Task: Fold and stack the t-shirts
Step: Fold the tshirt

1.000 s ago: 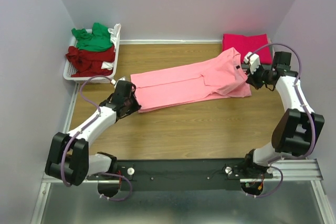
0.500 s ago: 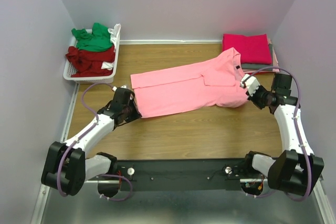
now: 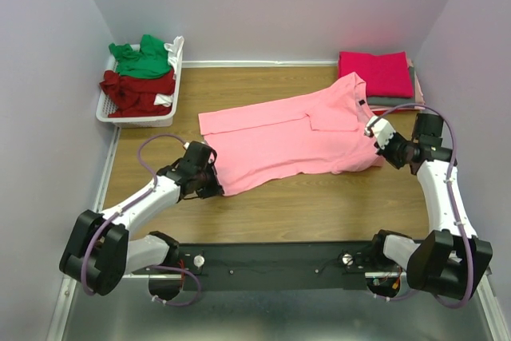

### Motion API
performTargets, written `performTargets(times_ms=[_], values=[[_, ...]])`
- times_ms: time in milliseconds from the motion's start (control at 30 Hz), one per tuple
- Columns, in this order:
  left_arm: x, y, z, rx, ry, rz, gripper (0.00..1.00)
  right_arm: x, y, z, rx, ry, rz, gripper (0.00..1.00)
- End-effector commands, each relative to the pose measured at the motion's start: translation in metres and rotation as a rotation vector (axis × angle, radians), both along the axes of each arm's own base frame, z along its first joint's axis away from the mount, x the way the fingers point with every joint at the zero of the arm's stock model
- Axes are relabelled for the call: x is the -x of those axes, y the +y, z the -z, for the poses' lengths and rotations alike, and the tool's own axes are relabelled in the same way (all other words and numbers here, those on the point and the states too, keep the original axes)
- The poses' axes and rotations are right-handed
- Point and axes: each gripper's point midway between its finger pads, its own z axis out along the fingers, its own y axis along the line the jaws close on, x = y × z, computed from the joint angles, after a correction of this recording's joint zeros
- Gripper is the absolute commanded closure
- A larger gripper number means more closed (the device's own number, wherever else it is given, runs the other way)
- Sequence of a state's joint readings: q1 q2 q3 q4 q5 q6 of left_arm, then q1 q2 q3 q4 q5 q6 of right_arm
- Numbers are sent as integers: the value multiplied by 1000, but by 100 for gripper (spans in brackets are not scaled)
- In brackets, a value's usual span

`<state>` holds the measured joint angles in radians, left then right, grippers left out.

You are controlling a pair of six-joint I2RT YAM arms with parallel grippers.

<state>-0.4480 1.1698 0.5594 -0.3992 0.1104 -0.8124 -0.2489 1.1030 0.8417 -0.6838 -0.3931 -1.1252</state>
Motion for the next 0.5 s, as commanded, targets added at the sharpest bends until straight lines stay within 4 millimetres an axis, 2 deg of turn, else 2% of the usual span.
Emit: performTargets(times_ms=[0,300,467], values=[[28,-6,1,24,87,20,100,-7,-3,-16,2,-22,10,100],[43,-3,-5,26,117,22,100,-3,-9,-34,47,-73,28,100],[44,0,-2,9,127,15,100,-4,-3,-33,28,-70,-4,100]])
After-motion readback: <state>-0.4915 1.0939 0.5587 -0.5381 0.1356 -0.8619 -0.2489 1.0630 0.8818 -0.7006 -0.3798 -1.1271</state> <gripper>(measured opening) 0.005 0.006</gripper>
